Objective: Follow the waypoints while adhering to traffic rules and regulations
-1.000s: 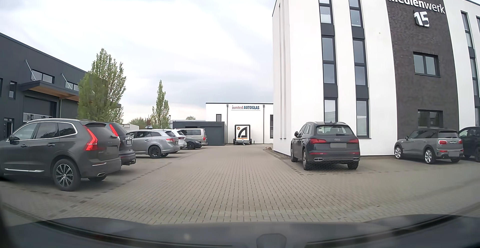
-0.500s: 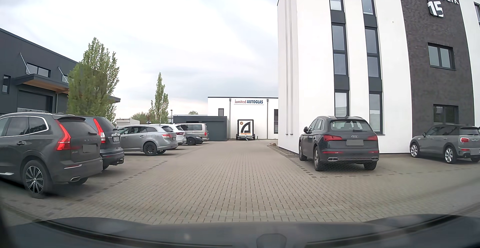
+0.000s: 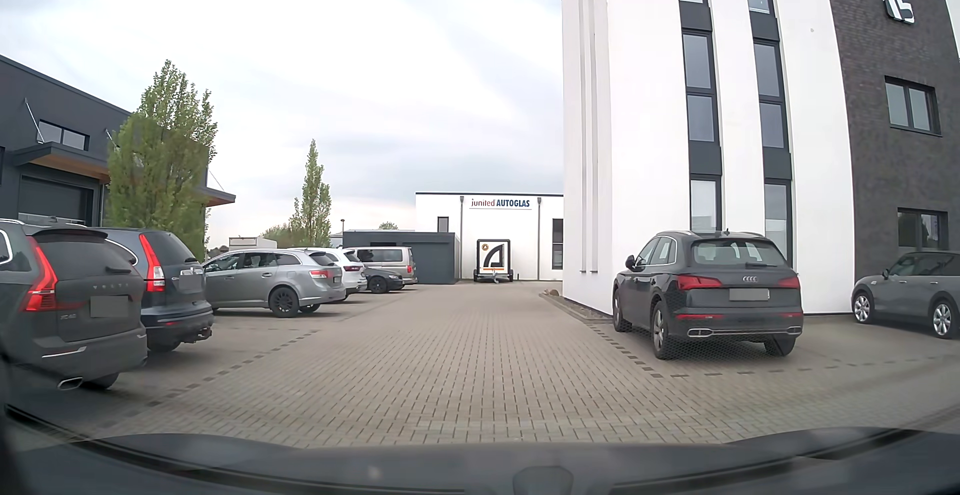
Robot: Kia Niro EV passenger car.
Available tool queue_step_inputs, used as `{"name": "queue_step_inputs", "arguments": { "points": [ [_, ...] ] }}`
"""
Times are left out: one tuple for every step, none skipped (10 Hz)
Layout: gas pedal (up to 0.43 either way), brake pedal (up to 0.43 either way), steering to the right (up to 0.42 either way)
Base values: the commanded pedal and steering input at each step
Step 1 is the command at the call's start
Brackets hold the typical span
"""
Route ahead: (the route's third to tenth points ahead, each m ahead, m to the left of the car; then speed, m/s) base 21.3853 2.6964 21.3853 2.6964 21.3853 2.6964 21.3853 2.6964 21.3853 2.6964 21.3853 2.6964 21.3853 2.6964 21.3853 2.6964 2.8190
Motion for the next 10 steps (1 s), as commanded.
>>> {"name": "queue_step_inputs", "arguments": {
  "points": [
    [0.079,0.000,-0.003],
    [0.079,0.000,-0.003],
    [0.079,0.000,-0.005],
    [0.079,0.000,-0.010],
    [0.079,0.000,-0.015],
    [0.079,0.000,-0.016],
    [0.079,0.000,-0.011],
    [0.079,0.000,-0.006],
    [0.079,0.000,-0.004],
    [0.079,0.000,-0.003]
  ]
}}
